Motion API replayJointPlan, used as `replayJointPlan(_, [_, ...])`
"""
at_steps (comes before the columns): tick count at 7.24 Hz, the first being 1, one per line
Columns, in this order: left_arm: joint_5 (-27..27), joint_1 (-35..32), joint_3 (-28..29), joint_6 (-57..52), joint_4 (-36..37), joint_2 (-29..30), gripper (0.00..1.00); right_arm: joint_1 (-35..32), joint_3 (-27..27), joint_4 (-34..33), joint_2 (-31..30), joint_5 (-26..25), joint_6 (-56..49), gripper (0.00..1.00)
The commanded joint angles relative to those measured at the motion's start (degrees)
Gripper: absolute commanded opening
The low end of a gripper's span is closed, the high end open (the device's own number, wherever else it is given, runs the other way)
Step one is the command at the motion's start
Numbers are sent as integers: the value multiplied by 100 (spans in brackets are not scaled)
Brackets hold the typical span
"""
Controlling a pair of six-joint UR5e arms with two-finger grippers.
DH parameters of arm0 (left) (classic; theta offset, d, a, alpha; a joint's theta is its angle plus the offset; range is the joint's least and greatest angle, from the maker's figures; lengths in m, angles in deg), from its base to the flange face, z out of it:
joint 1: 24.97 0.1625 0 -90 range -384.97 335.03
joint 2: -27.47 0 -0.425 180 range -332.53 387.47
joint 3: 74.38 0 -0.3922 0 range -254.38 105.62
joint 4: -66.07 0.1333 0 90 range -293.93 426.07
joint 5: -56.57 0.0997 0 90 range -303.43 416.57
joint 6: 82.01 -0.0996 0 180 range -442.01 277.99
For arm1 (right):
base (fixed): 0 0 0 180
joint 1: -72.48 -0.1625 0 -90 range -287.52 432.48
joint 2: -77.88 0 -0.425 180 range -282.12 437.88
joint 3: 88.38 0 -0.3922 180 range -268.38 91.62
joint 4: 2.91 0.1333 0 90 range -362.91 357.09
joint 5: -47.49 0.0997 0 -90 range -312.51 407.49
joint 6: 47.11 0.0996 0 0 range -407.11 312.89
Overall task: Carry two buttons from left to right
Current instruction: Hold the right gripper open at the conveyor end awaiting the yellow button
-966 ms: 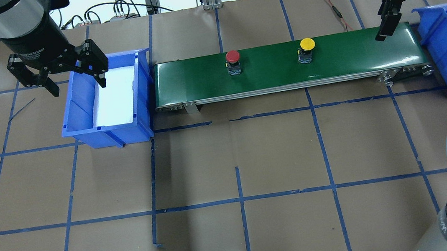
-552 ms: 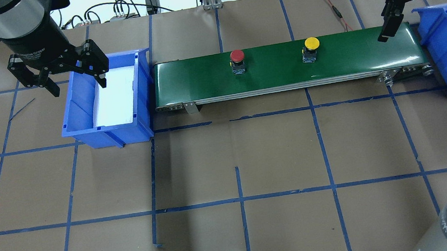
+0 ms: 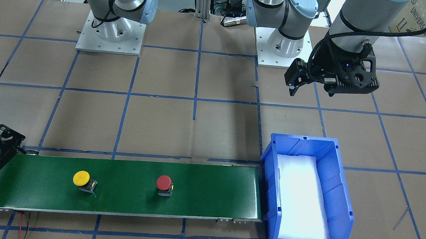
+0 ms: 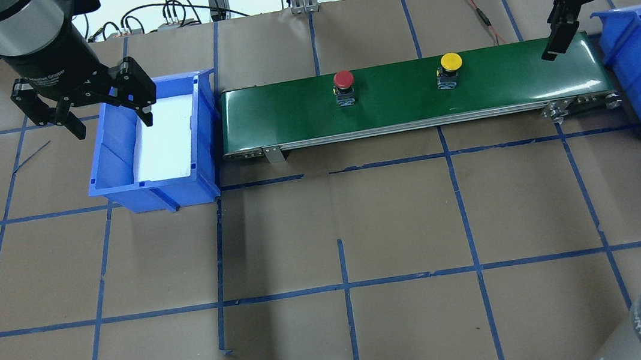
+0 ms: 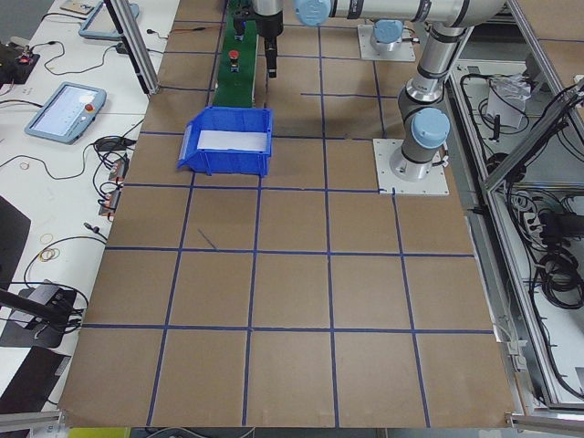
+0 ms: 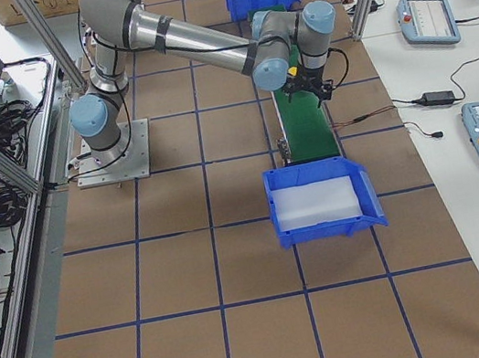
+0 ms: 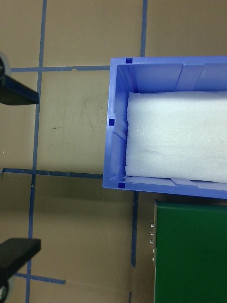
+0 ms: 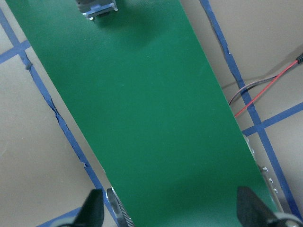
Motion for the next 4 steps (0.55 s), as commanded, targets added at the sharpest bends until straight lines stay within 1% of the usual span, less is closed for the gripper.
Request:
replayJointPlan(1, [0, -2, 0, 0, 0, -1, 100, 3, -23, -21, -9, -1, 9, 99])
replayJointPlan(4, [0, -2, -9, 0, 0, -1, 100, 3, -164, -30, -88, 7, 0, 99])
